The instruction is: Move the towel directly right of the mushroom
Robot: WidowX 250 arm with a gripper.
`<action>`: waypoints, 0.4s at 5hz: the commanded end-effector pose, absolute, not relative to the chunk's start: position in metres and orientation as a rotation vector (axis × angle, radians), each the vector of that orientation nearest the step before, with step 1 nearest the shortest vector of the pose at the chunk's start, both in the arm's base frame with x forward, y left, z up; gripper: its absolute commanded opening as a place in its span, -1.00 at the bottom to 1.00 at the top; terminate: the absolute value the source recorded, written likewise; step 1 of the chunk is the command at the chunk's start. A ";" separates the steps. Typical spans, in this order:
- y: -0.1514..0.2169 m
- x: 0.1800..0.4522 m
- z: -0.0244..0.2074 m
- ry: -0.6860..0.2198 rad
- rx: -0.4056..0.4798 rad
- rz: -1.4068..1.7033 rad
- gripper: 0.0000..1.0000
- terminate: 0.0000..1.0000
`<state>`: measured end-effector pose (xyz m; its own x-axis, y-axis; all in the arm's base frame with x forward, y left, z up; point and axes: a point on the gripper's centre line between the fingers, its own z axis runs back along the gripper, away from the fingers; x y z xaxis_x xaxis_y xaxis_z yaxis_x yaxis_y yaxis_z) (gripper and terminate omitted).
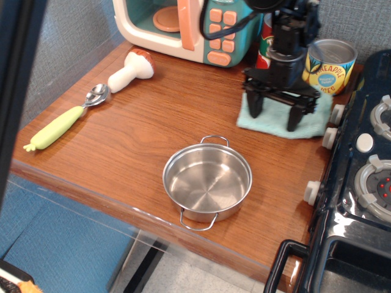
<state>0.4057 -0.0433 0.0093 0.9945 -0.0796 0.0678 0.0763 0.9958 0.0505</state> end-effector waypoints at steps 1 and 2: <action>0.029 0.386 0.023 -0.040 0.097 -0.117 1.00 -1.00; 0.055 0.379 0.028 -0.027 0.170 -0.199 1.00 -1.00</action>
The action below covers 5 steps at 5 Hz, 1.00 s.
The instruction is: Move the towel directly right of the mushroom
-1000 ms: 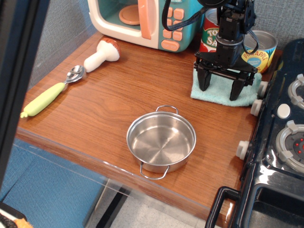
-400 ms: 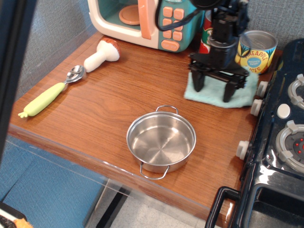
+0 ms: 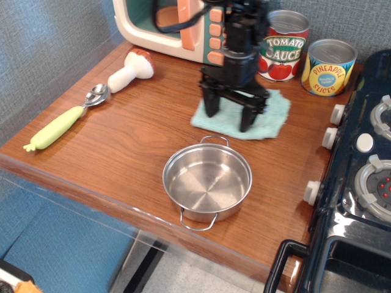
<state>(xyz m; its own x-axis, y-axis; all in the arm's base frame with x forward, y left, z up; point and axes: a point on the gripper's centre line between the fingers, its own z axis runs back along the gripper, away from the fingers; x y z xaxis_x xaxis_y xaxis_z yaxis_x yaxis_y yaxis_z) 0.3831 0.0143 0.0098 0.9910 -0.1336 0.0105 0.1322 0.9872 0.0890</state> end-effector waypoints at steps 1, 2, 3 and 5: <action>0.082 0.371 0.025 -0.008 0.157 -0.165 1.00 -1.00; 0.093 0.370 0.026 -0.012 0.157 -0.157 1.00 -1.00; 0.102 0.368 0.027 -0.017 0.145 -0.141 1.00 -1.00; 0.078 0.376 0.081 -0.172 0.061 -0.179 1.00 -1.00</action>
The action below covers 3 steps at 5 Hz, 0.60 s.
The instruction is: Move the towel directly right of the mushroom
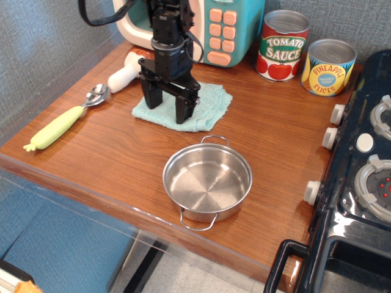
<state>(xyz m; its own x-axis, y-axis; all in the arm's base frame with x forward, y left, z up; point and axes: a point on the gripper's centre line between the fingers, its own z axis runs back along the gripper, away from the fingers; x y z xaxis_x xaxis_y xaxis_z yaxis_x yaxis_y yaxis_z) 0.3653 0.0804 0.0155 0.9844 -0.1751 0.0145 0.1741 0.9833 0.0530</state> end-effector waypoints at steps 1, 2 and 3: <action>0.075 0.374 0.118 -0.255 0.026 -0.158 1.00 -1.00; 0.075 0.366 0.128 -0.254 0.019 -0.167 1.00 -1.00; 0.075 0.366 0.128 -0.254 0.019 -0.167 1.00 -1.00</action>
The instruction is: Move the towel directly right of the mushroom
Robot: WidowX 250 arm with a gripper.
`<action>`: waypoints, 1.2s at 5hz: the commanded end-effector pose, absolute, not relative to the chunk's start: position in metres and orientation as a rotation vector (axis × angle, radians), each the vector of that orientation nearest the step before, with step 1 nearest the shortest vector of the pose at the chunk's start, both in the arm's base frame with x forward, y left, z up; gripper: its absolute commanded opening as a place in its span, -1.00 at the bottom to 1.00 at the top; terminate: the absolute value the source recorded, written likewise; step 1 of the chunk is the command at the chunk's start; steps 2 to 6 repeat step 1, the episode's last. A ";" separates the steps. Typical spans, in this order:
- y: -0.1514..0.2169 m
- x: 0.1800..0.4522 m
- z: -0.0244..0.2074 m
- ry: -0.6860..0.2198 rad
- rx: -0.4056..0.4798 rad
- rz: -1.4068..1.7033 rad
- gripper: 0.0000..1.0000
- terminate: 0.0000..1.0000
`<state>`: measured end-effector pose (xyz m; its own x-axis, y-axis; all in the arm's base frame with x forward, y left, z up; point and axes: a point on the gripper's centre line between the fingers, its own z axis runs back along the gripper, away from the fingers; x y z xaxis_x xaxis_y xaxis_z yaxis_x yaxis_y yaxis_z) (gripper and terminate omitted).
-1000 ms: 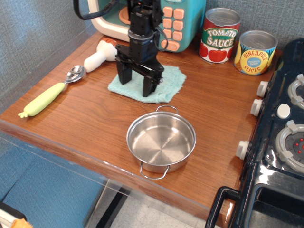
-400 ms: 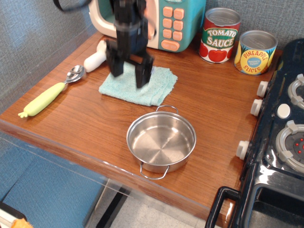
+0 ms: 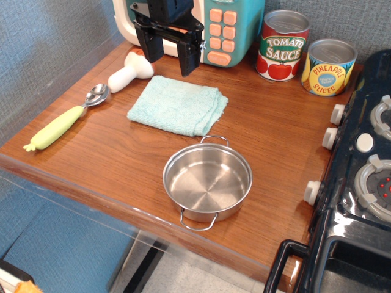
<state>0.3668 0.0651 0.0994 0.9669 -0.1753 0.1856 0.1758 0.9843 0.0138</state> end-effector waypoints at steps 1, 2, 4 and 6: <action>0.075 0.366 0.128 -0.254 0.019 -0.167 1.00 1.00; 0.075 0.366 0.128 -0.254 0.019 -0.167 1.00 1.00; 0.075 0.366 0.128 -0.254 0.019 -0.167 1.00 1.00; 0.075 0.366 0.128 -0.254 0.019 -0.167 1.00 1.00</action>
